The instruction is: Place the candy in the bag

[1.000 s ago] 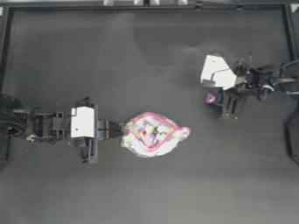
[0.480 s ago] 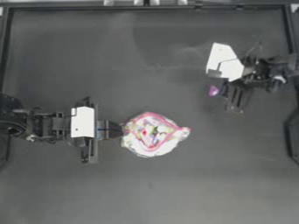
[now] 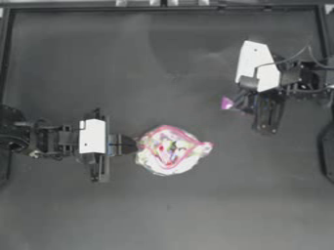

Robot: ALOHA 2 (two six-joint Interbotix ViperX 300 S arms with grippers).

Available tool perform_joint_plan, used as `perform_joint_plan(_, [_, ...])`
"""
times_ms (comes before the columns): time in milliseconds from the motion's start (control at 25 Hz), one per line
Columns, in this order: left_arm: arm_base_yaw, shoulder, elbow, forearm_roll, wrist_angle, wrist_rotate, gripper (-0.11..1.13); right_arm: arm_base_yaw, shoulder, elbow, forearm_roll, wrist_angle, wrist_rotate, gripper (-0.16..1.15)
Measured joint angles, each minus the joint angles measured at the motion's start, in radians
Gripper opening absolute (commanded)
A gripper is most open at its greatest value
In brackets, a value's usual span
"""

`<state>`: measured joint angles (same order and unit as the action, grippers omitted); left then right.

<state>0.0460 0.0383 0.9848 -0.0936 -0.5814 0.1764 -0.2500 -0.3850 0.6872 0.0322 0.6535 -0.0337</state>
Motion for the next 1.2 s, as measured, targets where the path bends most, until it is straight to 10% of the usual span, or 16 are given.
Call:
perform_joint_plan(640, [-0.006, 0.0, 0.0, 0.0, 0.0, -0.002, 0.04, 0.184, 0.304, -0.291, -0.023, -0.006, -0.008, 0.34])
perform_joint_plan(1200, [-0.008, 0.0, 0.0, 0.0, 0.0, -0.002, 0.04, 0.206, 0.471, -0.345, -0.02, -0.071, -0.011, 0.34])
